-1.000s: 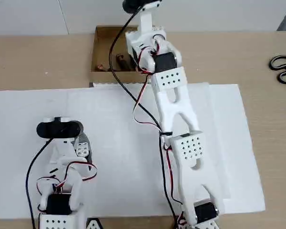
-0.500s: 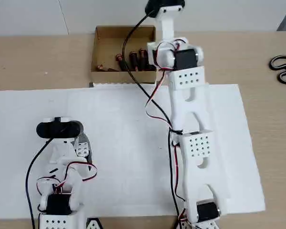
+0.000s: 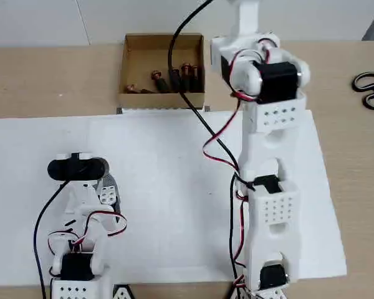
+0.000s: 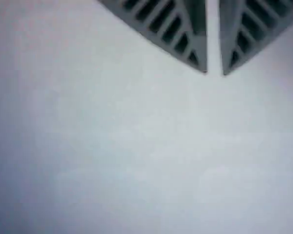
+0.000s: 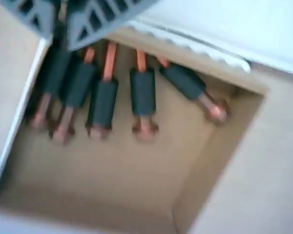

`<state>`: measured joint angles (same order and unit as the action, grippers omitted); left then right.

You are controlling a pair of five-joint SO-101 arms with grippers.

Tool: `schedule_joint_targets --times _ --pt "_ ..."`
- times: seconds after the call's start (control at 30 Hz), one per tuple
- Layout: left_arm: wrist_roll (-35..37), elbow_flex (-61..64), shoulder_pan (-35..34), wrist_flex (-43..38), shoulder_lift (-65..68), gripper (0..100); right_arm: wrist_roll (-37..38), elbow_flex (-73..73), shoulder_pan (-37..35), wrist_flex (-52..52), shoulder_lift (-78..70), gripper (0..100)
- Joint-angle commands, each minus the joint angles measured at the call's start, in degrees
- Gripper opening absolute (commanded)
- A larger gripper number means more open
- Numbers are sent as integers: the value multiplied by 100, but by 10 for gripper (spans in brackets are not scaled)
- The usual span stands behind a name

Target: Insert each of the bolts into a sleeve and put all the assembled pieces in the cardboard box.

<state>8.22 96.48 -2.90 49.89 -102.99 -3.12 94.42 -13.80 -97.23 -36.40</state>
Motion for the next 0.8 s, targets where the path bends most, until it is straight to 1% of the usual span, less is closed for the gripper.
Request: schedule_joint_targets --times 0.0,0.13,0.33,0.77 --pt "53 -13 18 44 -62 6 -9 123 57 -48 664 2" --pt "53 -13 18 44 -62 6 -9 -765 57 -48 1288 2" --pt "53 -13 18 44 -62 6 -18 -2673 66 -4 2932 2" --pt "53 -13 18 44 -62 6 -70 -6866 840 75 5833 2"
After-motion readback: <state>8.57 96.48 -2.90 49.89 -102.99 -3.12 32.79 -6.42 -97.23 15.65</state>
